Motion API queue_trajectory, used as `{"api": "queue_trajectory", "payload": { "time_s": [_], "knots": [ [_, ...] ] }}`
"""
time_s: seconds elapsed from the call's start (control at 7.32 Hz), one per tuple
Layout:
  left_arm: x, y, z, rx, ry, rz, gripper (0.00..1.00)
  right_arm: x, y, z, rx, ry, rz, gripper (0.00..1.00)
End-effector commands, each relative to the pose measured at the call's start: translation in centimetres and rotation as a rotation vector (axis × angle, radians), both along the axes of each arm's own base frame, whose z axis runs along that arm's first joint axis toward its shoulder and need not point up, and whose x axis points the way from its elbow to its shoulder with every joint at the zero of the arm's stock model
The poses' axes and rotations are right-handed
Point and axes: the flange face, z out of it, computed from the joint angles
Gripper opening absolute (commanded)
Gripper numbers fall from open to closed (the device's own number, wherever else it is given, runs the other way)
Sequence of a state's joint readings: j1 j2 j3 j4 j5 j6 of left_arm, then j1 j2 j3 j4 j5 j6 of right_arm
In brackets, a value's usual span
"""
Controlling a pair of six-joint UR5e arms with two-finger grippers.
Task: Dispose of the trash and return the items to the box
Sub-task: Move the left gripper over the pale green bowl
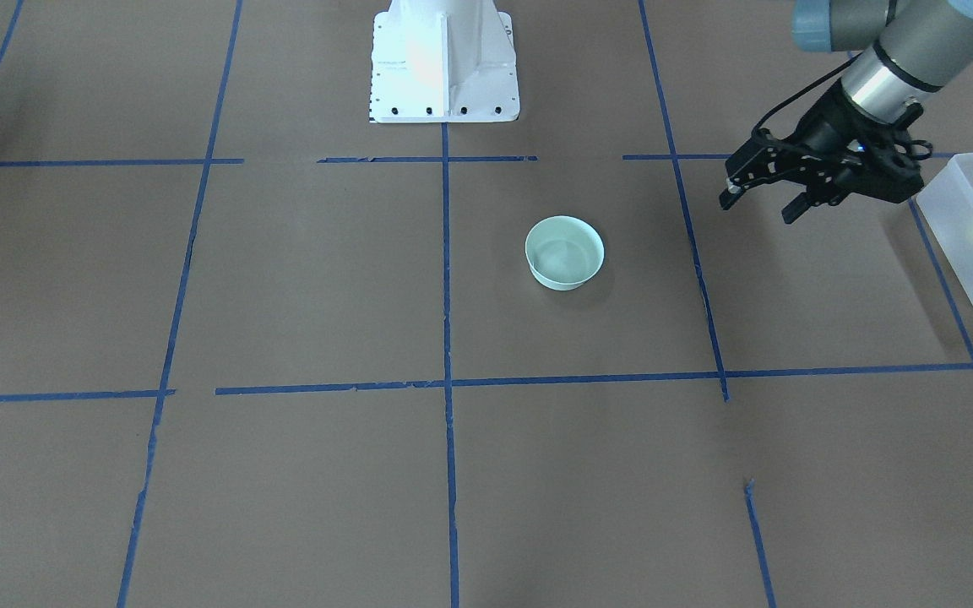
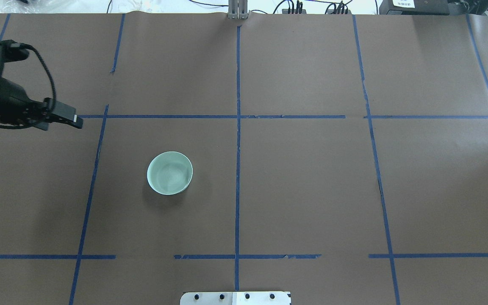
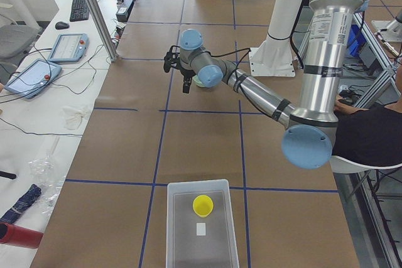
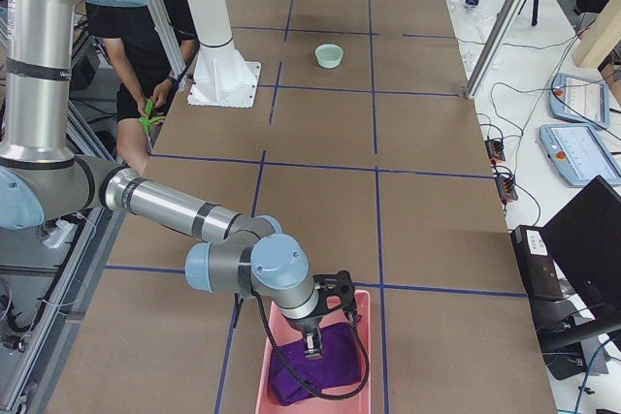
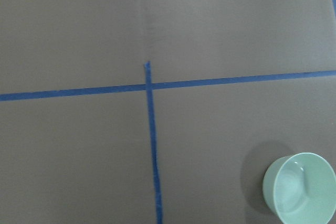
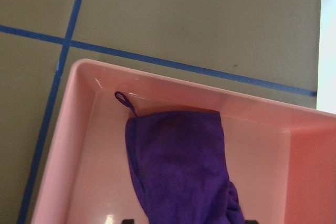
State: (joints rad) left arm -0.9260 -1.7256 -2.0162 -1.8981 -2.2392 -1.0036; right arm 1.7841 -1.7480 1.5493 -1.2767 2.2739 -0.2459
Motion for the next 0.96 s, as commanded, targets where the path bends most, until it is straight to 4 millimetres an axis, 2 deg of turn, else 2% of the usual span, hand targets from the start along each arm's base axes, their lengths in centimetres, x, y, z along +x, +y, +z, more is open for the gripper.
{"api": "queue_trajectory", "payload": {
  "time_s": [0.0, 0.14, 0.27, 0.41, 0.55, 0.68, 0.82],
  "knots": [
    [6.3, 2.3, -3.1, -0.070, 0.026, -0.014, 1.00, -1.6, -4.1, -5.8, -0.093, -0.065, -0.014, 1.00],
    [9.6, 3.9, -3.5, -0.091, 0.014, -0.032, 1.00, -2.8, -5.2, -9.9, -0.121, -0.071, -0.020, 1.00],
    [12.8, 5.4, -3.7, -0.106, -0.002, -0.047, 1.00, -4.9, -5.7, -12.8, -0.149, -0.080, 0.006, 1.00],
    [15.3, 5.9, -2.6, -0.132, -0.034, -0.069, 1.00, -7.3, -6.2, -13.2, -0.168, -0.100, -0.011, 1.00],
    [16.7, 5.2, -2.2, -0.160, -0.047, -0.091, 1.00, -8.9, -6.7, -13.8, -0.160, -0.118, -0.043, 1.00],
    [17.4, 4.9, -1.5, -0.170, -0.063, -0.091, 1.00, -10.7, -7.4, -14.6, -0.160, -0.115, -0.069, 1.00],
    [17.9, 4.7, -0.8, -0.176, -0.079, -0.098, 0.99, -11.7, -7.7, -15.4, -0.210, -0.134, -0.016, 1.00]
  ]
}}
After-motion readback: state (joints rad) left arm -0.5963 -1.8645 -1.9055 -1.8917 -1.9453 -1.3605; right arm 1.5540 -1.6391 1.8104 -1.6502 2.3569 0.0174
